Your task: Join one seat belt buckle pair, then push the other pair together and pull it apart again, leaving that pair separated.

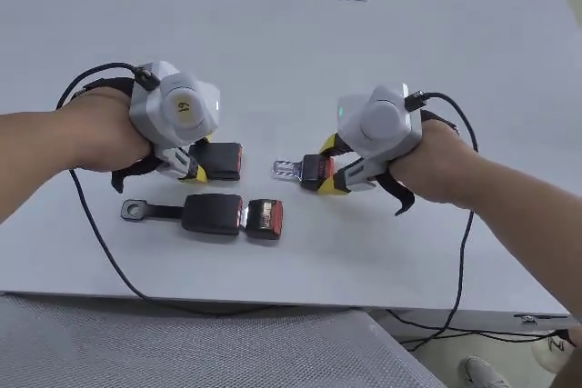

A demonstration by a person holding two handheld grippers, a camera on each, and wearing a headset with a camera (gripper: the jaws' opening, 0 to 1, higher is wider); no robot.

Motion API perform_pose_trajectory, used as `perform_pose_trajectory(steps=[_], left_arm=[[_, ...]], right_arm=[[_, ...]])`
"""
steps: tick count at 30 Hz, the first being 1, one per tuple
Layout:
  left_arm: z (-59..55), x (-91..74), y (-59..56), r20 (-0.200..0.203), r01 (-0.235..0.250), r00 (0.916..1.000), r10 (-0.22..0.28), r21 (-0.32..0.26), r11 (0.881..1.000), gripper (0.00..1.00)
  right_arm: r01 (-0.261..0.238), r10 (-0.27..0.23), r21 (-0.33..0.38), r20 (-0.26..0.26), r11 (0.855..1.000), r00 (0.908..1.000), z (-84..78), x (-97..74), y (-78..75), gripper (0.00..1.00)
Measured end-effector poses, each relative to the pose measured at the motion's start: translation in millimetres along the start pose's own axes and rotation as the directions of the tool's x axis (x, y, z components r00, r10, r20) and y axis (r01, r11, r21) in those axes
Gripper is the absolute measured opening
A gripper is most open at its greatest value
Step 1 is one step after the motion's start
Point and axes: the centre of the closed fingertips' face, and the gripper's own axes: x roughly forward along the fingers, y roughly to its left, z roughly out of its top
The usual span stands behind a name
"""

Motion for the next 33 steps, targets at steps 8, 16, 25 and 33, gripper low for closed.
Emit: perform_pose_trajectory(steps=[8, 16, 25, 33], left_arm=[[0.0, 0.1, -0.7, -0.002, -0.007, 1.0000, 0.007, -0.004, 1.000, 0.33], [-0.4, -0.1, -0.6, -0.006, -0.007, 1.0000, 0.007, -0.005, 1.000, 0.33], [-0.3, -0.3, -0.3, -0.017, -0.002, 0.9999, 0.002, 0.004, 1.000, 0.33], [0.2, -0.2, -0.3, -0.014, 0.001, 0.9999, 0.000, 0.016, 1.000, 0.33]], right_arm=[[-0.008, 0.008, -0.022, 0.019, 1.000, 0.9998, 19.4, 11.7, -1.8, 0.31], [0.002, -0.001, -0.039, 0.021, 0.999, 0.9998, 32.1, 20.9, -5.0, 0.31], [0.005, -0.004, -0.064, 0.025, 0.998, 0.9997, 38.5, 24.5, -4.4, 0.31], [0.007, -0.004, -0.060, 0.044, 0.998, 0.9990, 45.0, 28.2, -5.1, 0.30]])
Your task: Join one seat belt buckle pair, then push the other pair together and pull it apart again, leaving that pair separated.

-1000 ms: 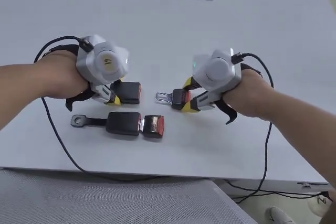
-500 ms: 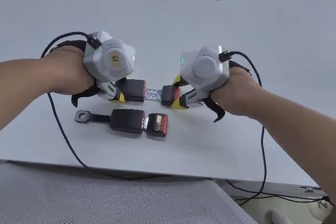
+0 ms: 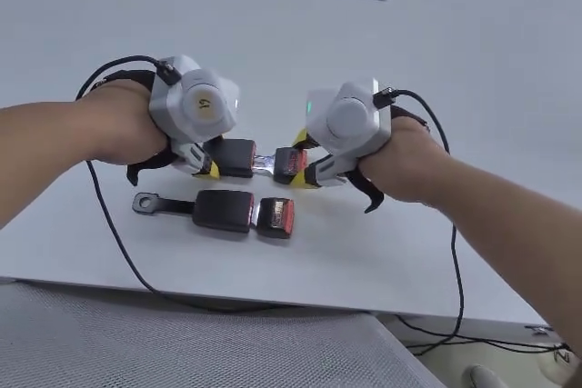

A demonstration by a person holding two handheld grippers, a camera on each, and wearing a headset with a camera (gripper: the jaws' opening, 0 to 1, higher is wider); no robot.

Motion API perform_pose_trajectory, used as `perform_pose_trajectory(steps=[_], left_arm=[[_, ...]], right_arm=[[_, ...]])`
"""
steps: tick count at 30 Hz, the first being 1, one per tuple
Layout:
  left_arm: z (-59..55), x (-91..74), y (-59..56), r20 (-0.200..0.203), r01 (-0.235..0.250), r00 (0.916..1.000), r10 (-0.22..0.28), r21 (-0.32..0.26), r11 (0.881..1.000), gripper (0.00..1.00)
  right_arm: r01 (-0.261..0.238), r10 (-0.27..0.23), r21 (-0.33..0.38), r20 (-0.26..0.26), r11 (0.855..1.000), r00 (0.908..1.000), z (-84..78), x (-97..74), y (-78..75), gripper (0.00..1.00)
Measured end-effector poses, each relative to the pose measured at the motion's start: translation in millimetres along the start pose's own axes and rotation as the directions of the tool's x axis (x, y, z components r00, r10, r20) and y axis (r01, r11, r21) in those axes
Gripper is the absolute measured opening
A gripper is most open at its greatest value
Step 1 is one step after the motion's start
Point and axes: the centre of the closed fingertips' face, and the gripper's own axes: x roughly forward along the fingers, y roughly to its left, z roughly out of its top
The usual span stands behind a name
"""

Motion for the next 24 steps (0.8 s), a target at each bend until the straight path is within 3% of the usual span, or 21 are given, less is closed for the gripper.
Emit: perform_pose_trajectory(steps=[7, 15, 24], left_arm=[[0.3, 1.0, -0.5, 0.013, 0.001, 0.9999, -0.001, -0.008, 1.000, 0.32], [0.2, 1.8, -1.1, -0.003, 0.010, 0.9999, -0.010, 0.005, 1.000, 0.31], [0.0, 1.3, -0.8, 0.018, 0.013, 0.9998, -0.013, 0.002, 1.000, 0.31]], right_arm=[[0.003, -0.003, 0.017, 0.007, 1.000, 1.0000, 2.7, 2.3, -0.7, 0.29], [-0.004, 0.004, 0.012, -0.006, 1.000, 1.0000, 5.6, 3.2, -1.4, 0.28], [-0.002, 0.002, 0.019, -0.010, 1.000, 0.9999, 6.8, 4.2, -1.5, 0.27]])
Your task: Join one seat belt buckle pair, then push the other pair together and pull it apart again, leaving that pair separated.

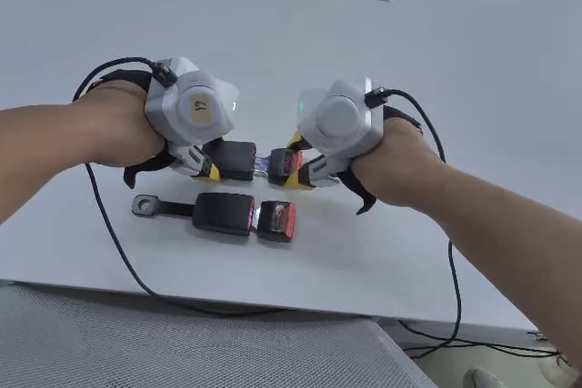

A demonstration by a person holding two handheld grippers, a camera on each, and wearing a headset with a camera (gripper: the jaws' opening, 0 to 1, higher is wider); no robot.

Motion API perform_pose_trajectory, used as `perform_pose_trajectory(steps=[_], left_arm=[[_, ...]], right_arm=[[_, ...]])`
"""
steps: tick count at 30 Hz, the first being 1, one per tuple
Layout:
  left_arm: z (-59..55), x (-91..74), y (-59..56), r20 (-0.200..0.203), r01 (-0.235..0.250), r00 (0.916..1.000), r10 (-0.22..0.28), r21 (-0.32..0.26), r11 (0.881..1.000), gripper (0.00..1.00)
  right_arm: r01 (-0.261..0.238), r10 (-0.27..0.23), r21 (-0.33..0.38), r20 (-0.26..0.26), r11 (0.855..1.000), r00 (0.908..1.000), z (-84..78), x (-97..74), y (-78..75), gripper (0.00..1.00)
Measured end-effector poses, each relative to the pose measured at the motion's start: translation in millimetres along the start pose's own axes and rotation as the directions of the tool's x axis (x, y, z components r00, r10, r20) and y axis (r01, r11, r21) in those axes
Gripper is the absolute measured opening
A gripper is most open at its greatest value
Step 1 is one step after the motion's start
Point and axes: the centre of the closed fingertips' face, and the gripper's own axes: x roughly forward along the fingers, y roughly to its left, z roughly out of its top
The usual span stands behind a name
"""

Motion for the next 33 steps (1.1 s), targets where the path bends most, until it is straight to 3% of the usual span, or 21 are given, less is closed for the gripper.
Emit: perform_pose_trajectory(steps=[21, 33], left_arm=[[0.1, -0.2, 1.0, 0.008, 0.001, 1.0000, -0.001, 0.001, 1.000, 0.30], [-0.1, -0.7, 0.9, 0.001, 0.004, 1.0000, -0.004, -0.002, 1.000, 0.31]], right_arm=[[-0.003, 0.003, 0.011, 0.011, 1.000, 0.9999, 14.8, 2.5, 5.2, 0.27], [-0.004, 0.004, 0.011, 0.004, 1.000, 1.0000, 14.1, 1.3, 5.3, 0.27]])
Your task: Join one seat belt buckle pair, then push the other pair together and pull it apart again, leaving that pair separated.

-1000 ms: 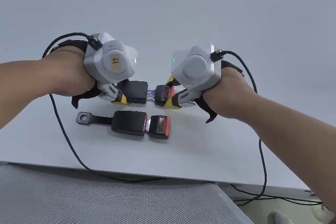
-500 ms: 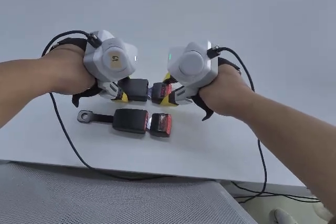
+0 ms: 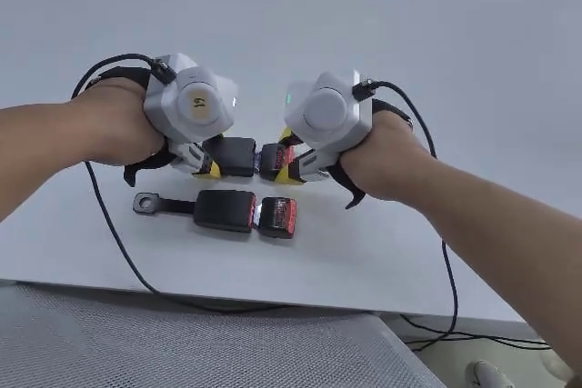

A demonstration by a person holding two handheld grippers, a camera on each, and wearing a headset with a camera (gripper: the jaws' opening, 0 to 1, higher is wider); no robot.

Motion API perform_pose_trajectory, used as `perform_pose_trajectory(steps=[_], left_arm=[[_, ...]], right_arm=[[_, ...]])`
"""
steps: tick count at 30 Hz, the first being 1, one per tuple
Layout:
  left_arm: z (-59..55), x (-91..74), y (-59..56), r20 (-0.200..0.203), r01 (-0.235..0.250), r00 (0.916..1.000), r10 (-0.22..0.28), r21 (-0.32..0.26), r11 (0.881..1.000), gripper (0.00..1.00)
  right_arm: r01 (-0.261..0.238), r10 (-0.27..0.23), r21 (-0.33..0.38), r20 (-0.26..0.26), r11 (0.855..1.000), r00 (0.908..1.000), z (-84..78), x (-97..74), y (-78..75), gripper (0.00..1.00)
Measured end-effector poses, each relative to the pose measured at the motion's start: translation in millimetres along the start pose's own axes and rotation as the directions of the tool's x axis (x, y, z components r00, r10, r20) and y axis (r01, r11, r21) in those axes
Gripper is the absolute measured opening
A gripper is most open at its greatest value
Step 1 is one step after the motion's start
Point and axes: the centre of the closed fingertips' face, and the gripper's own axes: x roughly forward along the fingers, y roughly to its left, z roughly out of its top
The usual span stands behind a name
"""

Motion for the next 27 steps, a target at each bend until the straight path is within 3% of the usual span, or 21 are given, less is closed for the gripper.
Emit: perform_pose_trajectory(steps=[27], left_arm=[[-1.1, 0.5, -0.3, -0.017, -0.003, 0.9999, 0.002, -0.013, 1.000, 0.31]], right_arm=[[0.020, -0.020, 0.020, 0.010, 1.000, 0.9997, -4.1, -1.4, 0.4, 0.28]])
